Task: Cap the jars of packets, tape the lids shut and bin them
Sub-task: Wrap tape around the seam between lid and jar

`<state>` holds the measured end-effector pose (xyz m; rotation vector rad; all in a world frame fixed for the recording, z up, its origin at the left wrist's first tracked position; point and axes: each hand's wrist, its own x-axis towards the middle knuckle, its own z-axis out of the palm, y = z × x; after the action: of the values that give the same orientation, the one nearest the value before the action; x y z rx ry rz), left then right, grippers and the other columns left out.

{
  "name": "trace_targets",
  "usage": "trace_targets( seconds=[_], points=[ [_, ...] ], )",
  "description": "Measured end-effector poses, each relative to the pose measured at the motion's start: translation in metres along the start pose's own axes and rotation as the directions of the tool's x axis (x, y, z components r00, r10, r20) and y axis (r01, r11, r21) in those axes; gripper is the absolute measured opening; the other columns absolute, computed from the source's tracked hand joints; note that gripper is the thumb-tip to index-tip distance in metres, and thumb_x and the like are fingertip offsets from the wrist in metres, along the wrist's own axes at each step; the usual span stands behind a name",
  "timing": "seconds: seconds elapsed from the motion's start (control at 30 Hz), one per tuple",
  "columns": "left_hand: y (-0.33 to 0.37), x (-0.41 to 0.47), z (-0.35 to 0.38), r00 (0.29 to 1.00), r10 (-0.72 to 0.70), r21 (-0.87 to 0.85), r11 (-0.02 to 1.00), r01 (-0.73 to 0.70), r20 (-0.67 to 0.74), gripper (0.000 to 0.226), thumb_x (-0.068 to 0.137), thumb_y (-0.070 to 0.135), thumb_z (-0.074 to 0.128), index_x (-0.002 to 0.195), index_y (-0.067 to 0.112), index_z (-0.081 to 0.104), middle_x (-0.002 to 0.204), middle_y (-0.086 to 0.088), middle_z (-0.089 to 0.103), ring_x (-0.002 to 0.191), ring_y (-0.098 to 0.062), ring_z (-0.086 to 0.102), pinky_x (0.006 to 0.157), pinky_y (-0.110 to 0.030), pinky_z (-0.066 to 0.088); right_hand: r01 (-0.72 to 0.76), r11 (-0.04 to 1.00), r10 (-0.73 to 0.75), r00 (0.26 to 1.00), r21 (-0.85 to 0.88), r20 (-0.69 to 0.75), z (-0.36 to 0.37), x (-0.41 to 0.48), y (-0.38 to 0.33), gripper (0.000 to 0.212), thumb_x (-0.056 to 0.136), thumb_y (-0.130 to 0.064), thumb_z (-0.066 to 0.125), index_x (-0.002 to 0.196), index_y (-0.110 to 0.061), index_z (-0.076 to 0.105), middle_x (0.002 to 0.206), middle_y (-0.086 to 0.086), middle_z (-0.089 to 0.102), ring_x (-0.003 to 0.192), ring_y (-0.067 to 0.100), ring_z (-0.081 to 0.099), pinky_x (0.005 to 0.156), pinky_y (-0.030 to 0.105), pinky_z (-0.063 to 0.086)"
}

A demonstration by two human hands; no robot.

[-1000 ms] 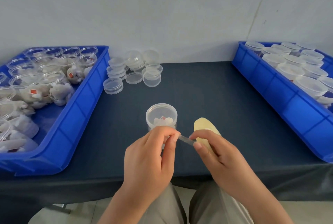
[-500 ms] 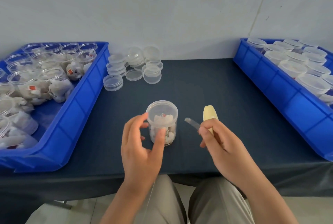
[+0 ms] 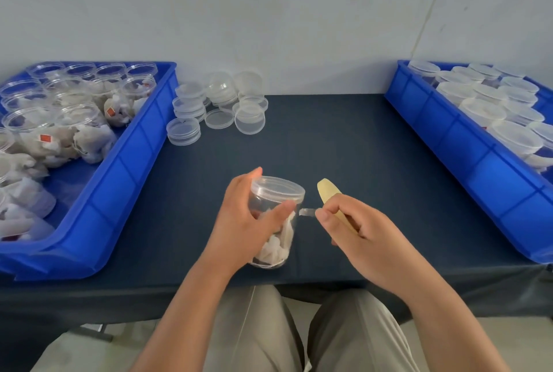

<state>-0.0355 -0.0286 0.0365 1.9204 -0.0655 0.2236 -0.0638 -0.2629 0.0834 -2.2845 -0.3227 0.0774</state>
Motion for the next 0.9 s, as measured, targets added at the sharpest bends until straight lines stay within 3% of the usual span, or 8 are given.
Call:
trace_targets(
  seconds=[0.07,0.13,0.27,0.33,0.43,0.53,0.73,0.9],
  points=[
    [0.006,-0.003,-0.004,1.0,0.004,-0.054,0.999,-0.004,-0.001,0.068,0.087,0.068,0.071,0.145,0.062,0.036,0.124,0.054,0.048,0.117,0.022,0.053,0.08,0.004,0.043,-0.02,1.0,0.021,0.998,-0.02,0.057,-0.002,0.004,-0.001,0.037,0.098,-0.071,0.04,0.096,-0.038,0.057,0.085,0.002,0.063,0.07,0.018,0.062,0.059,0.032,0.048],
    [0.009,-0.003,-0.006,0.999,-0.006,-0.089,0.996,0.009,0.032,0.047,0.092,0.063,0.065,0.134,0.066,0.042,0.123,0.046,0.054,0.114,0.017,0.059,0.08,0.002,0.044,-0.039,0.998,0.042,0.995,-0.04,0.092,-0.003,0.009,-0.004,0.037,0.098,-0.071,0.04,0.097,-0.038,0.057,0.086,-0.001,0.065,0.077,0.019,0.067,0.064,0.039,0.052],
    [0.01,-0.001,-0.002,1.0,-0.007,-0.139,0.99,0.009,0.017,0.03,0.09,0.059,0.061,0.118,0.054,0.051,0.119,0.032,0.062,0.108,0.006,0.065,0.079,-0.004,0.048,-0.04,0.997,0.045,0.995,-0.063,0.089,0.001,0.016,-0.006,0.036,0.101,-0.07,0.041,0.094,-0.038,0.056,0.083,-0.002,0.065,0.076,0.016,0.067,0.064,0.039,0.052],
    [0.011,0.001,0.003,1.0,0.003,-0.141,0.99,-0.006,-0.02,0.031,0.089,0.059,0.062,0.115,0.047,0.052,0.112,0.029,0.065,0.101,0.003,0.068,0.074,-0.007,0.051,-0.028,0.996,0.033,0.998,-0.083,0.057,0.003,0.021,-0.006,0.036,0.101,-0.07,0.043,0.092,-0.037,0.056,0.082,-0.002,0.065,0.07,0.013,0.063,0.061,0.038,0.049],
    [0.013,0.006,0.006,1.0,0.017,-0.126,0.992,-0.02,-0.024,0.035,0.09,0.064,0.056,0.114,0.038,0.053,0.106,0.028,0.065,0.094,0.004,0.067,0.074,-0.009,0.05,-0.017,0.993,0.02,1.0,-0.116,0.023,0.006,0.027,-0.005,0.036,0.1,-0.071,0.045,0.091,-0.037,0.055,0.083,-0.006,0.066,0.065,0.007,0.057,0.056,0.024,0.041],
    [0.014,0.01,0.007,1.0,0.014,-0.121,0.993,-0.012,0.019,0.037,0.087,0.067,0.056,0.113,0.04,0.053,0.102,0.023,0.067,0.09,0.001,0.068,0.071,-0.012,0.052,-0.018,0.992,0.021,1.0,-0.125,0.02,0.008,0.031,-0.004,0.032,0.101,-0.069,0.046,0.091,-0.04,0.055,0.086,-0.015,0.067,0.068,0.003,0.059,0.055,0.021,0.041],
    [0.013,0.007,0.007,0.997,0.065,-0.106,0.992,-0.062,0.029,0.053,0.073,0.061,0.078,0.113,0.043,0.05,0.111,0.027,0.065,0.105,-0.004,0.07,0.079,-0.016,0.057,-0.007,0.992,0.009,1.0,-0.123,0.011,0.008,0.034,-0.001,0.034,0.102,-0.068,0.045,0.088,-0.039,0.055,0.086,-0.016,0.065,0.072,0.005,0.06,0.057,0.021,0.041],
    [0.011,0.007,0.009,0.997,0.072,-0.106,0.992,-0.07,0.018,0.062,0.072,0.066,0.087,0.116,0.043,0.05,0.113,0.017,0.068,0.105,-0.011,0.073,0.08,-0.024,0.062,0.0,0.995,0.003,1.0,-0.099,0.029,0.007,0.034,-0.002,0.028,0.105,-0.056,0.051,0.086,-0.037,0.056,0.082,-0.017,0.065,0.064,0.001,0.056,0.053,0.018,0.04]
  ],
)
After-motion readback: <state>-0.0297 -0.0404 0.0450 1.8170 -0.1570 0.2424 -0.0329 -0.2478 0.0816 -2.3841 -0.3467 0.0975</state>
